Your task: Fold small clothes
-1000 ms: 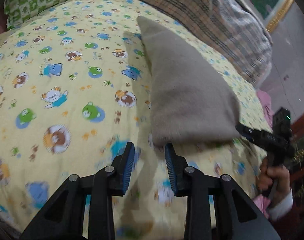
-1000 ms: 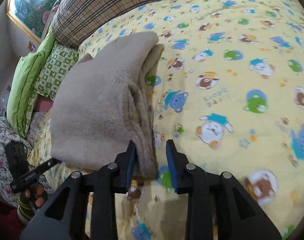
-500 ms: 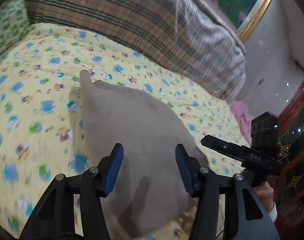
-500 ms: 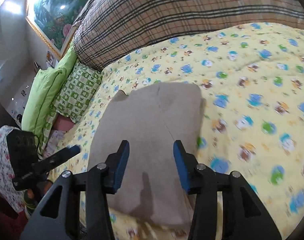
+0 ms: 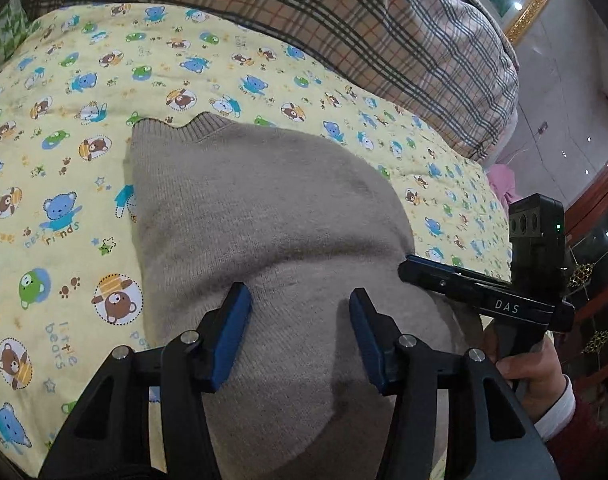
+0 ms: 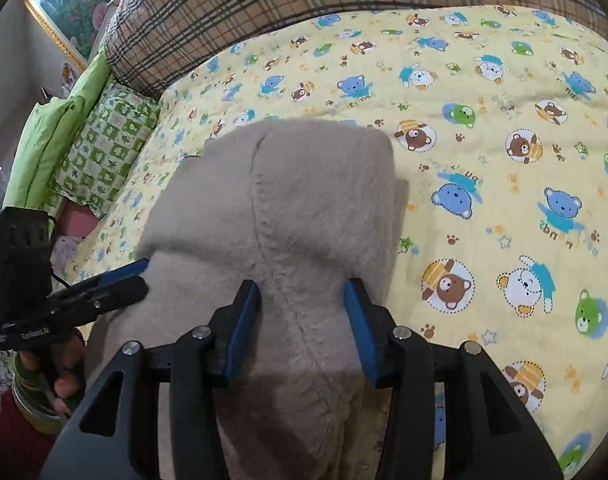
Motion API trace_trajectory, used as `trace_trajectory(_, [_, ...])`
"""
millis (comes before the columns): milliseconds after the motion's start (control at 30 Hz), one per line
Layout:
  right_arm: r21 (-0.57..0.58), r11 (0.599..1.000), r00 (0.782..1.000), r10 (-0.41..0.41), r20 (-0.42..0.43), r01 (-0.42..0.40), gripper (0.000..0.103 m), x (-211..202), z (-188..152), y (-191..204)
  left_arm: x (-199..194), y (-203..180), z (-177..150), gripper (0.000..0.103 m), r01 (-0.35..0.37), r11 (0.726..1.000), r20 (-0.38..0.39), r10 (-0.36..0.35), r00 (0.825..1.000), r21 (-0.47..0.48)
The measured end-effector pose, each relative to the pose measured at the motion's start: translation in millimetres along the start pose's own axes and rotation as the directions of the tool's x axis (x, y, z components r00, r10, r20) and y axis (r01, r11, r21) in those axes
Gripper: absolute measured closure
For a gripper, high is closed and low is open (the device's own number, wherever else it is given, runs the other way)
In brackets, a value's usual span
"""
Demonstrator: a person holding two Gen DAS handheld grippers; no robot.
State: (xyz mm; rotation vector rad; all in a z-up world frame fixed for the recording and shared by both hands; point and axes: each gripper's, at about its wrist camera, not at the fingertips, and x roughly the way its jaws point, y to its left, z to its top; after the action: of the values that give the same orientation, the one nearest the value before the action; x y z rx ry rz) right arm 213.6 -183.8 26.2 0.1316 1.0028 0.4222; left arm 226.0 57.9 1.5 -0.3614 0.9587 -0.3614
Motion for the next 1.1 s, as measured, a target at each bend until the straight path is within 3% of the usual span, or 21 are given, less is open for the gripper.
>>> trace_trajectory(233, [-0.002, 0.998, 0.996, -0.065, 0.054, 0.065, 0.055, -36.9, -10.8, 6.2, -47.8, -5.9, -24.8, 0.049, 0.018, 0.998, 0.128, -0.010, 0.992, -0.062])
trace_trajectory(367, [-0.013, 1.000, 0.996, -0.015, 0.088, 0.016, 0.055, -65.7, -26.7, 17.9, -78.5, -16.9, -55.5, 0.049, 0.044, 0.997, 0.155, -0.034, 0.987, -0.058])
trace_trajectory(533, [-0.052, 0.998, 0.993, 0.041, 0.107, -0.036, 0.055, -94.6, -59.8, 41.2, -100.5, -34.6, -97.6, 0.049, 0.071, 0.997, 0.143, -0.068, 0.987, -0.019])
trace_trajectory(700, [-0.017, 0.995, 0.994, 0.097, 0.051, -0.096, 0.055, -88.3, -85.8, 43.3, -93.8, -38.0, -122.6, 0.049, 0.090, 0.996, 0.107, -0.090, 0.990, -0.001])
trace_trajectory(767, [-0.022, 0.997, 0.997, 0.070, 0.032, -0.069, 0.055, -81.6, -93.2, 42.0, -80.2, -33.0, -128.8, 0.049, 0.061, 0.998, 0.070, -0.060, 0.996, -0.010])
trace_trajectory(833, [-0.036, 0.999, 1.000, -0.031, -0.005, 0.030, 0.055, -68.0, -100.0, 35.6, -67.0, -25.9, -134.8, 0.049, 0.058, 0.998, 0.032, -0.058, 0.998, -0.024])
trace_trajectory(867, [-0.036, 0.998, 0.999, -0.043, -0.014, 0.042, 0.055, -64.3, -102.3, 33.1, -60.9, -22.9, -137.4, 0.050, 0.059, 0.998, 0.012, -0.059, 0.998, -0.031])
trace_trajectory(1100, [-0.048, 0.998, 0.999, -0.039, -0.014, 0.038, 0.055, -58.4, -106.3, 25.7, -58.5, -28.4, -141.7, 0.050, 0.026, 0.999, -0.005, -0.026, 1.000, 0.021])
